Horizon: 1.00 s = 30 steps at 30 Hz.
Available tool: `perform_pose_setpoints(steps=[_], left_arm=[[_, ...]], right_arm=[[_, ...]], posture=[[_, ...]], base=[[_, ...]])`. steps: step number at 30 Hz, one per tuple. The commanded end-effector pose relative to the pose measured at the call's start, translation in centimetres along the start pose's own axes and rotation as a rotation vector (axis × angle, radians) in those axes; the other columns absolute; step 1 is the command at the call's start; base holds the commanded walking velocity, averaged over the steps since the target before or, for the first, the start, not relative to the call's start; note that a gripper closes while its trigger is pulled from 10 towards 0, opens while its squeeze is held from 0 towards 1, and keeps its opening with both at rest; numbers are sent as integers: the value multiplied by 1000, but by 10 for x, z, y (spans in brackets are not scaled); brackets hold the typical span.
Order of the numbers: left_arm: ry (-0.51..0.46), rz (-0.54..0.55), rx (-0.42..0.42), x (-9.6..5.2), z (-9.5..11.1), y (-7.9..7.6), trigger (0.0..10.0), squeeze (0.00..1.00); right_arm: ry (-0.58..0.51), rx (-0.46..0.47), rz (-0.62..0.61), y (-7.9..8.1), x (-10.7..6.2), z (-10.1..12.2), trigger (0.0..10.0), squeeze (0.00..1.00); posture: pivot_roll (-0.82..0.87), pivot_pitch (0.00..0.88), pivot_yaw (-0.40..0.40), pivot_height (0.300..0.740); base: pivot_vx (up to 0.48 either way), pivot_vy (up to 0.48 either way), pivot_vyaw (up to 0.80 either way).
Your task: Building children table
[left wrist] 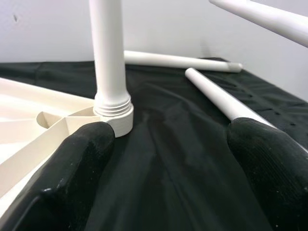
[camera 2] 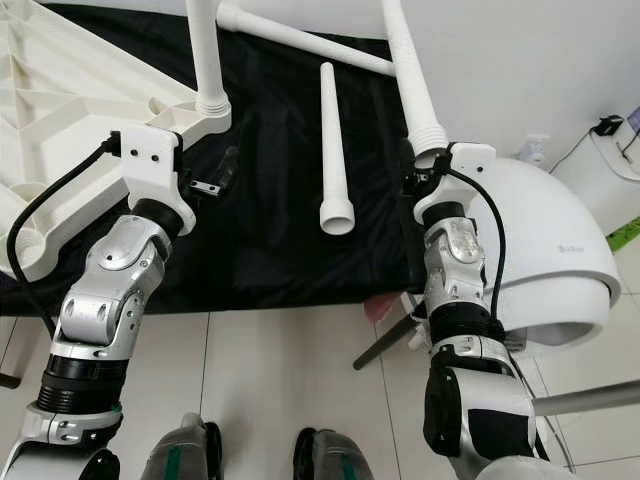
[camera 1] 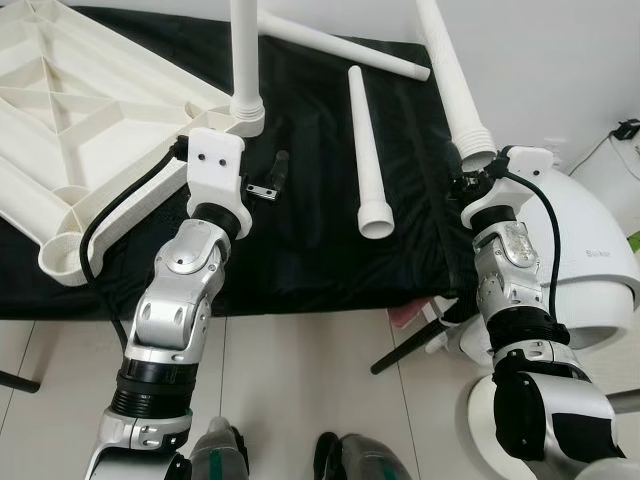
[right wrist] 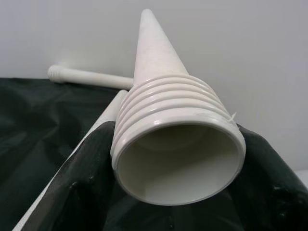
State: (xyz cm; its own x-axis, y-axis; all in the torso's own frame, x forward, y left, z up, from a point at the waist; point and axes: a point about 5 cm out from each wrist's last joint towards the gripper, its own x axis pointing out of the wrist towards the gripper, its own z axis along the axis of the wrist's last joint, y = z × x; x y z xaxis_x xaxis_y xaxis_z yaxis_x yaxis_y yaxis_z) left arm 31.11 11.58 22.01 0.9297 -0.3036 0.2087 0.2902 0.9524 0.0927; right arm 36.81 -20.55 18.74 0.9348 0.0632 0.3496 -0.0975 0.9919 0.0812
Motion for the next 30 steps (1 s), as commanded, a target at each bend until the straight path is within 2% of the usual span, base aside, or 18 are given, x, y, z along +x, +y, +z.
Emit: perform_pose_setpoints(steps=[1,30], left_arm=[[14,-49,-3,-1,-4,-6,10000,0],[14,-53,-16,-1,-2,-6,10000,0]], right_arm=[[-13,1,-2,-1,-1,2,10000,0],[-9,-3,-8,-2,-2,4,10000,0]], posture=[[59,110,-119,740],[56,120,-119,740]], base=[[251,0,0],[251,0,0]])
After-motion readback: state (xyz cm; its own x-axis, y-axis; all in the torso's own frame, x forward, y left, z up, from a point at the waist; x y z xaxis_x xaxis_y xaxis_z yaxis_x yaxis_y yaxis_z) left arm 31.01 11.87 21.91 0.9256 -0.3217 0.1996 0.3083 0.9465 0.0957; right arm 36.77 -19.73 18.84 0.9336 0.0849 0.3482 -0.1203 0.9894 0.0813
